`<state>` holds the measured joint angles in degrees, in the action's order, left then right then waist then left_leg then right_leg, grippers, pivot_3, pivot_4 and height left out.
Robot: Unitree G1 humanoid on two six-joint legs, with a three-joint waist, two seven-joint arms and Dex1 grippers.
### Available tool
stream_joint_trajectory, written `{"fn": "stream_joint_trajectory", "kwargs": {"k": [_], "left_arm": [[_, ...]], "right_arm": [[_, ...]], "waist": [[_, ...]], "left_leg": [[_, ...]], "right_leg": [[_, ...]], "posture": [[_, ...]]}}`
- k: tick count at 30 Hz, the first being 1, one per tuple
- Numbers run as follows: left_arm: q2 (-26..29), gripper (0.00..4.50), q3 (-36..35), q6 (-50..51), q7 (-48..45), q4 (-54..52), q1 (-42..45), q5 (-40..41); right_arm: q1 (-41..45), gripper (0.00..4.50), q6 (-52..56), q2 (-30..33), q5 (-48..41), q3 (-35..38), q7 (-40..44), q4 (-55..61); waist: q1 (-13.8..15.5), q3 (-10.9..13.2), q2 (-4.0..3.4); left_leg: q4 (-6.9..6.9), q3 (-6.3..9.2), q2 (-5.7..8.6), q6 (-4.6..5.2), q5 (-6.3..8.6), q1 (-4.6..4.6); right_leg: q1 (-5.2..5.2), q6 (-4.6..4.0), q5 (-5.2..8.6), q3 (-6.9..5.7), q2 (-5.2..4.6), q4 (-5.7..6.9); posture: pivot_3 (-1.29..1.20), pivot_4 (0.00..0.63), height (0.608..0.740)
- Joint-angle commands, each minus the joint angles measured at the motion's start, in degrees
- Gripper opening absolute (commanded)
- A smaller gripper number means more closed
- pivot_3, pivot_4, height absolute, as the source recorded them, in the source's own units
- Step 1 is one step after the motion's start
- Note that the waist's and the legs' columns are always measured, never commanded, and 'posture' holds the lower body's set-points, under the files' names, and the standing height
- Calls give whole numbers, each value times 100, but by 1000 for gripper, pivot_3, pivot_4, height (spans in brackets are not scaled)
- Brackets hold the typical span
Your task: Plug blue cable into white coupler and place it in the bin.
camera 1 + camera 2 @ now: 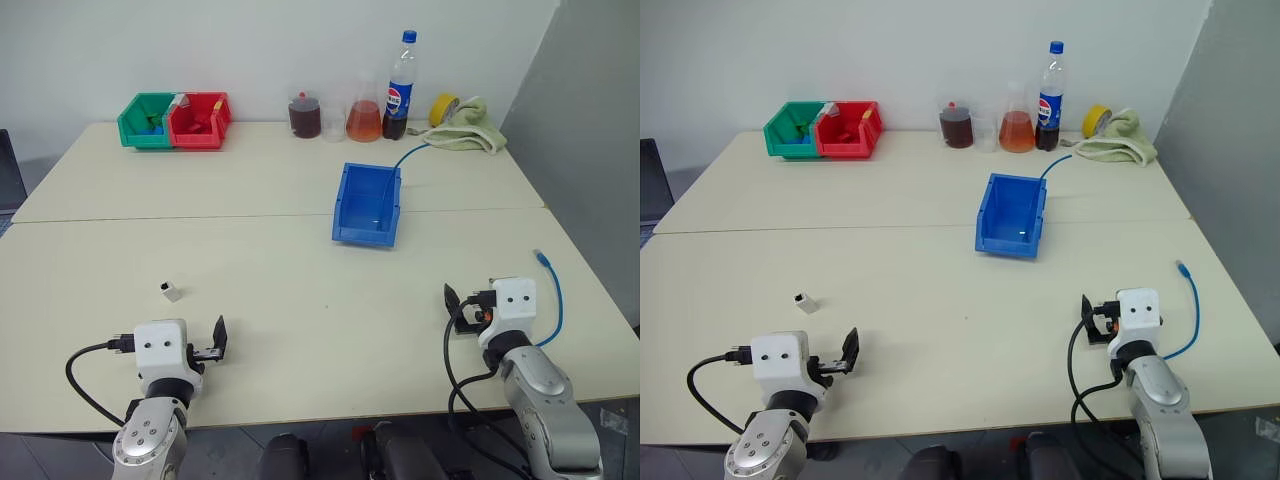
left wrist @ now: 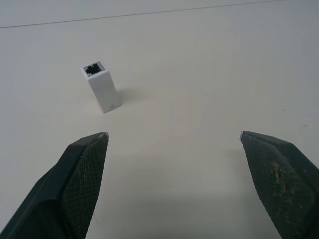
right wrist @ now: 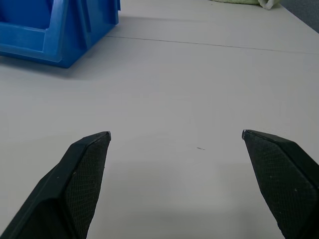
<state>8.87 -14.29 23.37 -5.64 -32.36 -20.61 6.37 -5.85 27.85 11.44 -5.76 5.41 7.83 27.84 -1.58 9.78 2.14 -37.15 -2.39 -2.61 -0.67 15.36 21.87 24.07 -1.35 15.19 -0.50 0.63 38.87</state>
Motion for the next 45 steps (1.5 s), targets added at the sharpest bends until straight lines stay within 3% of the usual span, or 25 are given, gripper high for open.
{"fn": "stream_joint_trajectory", "kwargs": {"k": [1,32,41,45], "left_arm": [[94,4460,65,-83,9,-148,-34,-146],[11,4460,50,-60,-31,-224,47,79],[132,4460,21,5,-277,-231,205,248],[477,4460,37,198,-744,-274,537,602]], "right_arm": [[52,4500,-76,47,-25,65,26,122],[49,4500,-62,23,5,61,-39,133],[30,4500,-61,-28,27,23,-97,165],[36,4500,-36,-63,44,12,-133,181]], "waist": [[0,0,0],[0,-1,0],[0,-1,1],[2,-1,1]], "left_leg": [[0,0,0,0,0,0],[0,0,0,0,0,0],[-1,0,0,0,0,0],[-1,2,0,-1,-1,0]], "right_leg": [[0,0,0,0,0,0],[0,0,0,0,0,1],[0,0,0,0,0,1],[0,0,0,-1,1,2]], "posture": [[0,150,740],[0,150,740],[0,150,740],[0,150,740]]}}
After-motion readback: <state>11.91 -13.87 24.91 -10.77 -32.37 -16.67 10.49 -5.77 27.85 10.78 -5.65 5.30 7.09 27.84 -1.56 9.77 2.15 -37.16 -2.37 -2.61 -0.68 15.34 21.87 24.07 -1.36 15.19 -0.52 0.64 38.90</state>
